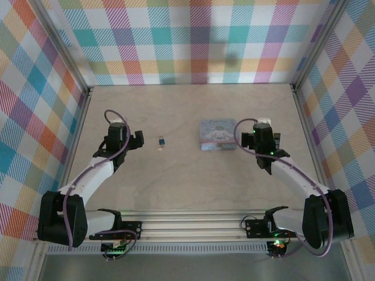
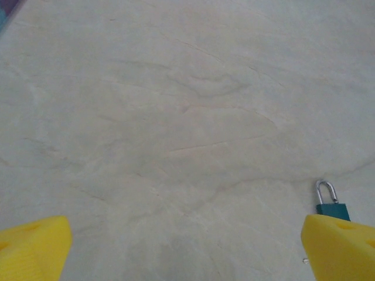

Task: Unlock the padlock with the key

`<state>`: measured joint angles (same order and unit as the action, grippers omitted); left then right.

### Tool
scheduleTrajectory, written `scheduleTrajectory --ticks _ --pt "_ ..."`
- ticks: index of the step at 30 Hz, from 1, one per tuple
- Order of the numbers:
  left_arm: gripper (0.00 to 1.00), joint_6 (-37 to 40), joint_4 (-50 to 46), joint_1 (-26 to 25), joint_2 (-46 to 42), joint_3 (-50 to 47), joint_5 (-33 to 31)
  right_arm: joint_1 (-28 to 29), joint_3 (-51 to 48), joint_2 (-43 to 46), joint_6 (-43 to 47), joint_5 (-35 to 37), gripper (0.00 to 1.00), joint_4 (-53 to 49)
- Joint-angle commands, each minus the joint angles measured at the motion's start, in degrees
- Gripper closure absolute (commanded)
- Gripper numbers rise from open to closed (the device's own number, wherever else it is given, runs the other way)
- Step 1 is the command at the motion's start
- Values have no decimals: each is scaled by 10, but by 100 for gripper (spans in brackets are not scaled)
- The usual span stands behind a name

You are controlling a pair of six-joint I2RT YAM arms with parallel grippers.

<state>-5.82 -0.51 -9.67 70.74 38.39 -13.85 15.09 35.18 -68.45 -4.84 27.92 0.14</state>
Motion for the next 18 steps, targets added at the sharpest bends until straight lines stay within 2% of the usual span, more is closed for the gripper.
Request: scheduleTrajectory --ticks 1,6,11,17,18 --pt "0 45 134 7 24 -41 33 -27 -56 10 21 -46 0 171" --pt "0 26 259 27 42 -106 40 -94 -140 -4 14 -96 0 315" --pt "0 18 323 46 85 -127 31 -131 -172 -51 -3 -132 0 423" --pt "0 52 350 57 142 -97 32 -137 -145 -153 6 -172 0 496" --pt "0 48 358 59 159 -94 31 -137 -130 -155 11 -184 0 461"
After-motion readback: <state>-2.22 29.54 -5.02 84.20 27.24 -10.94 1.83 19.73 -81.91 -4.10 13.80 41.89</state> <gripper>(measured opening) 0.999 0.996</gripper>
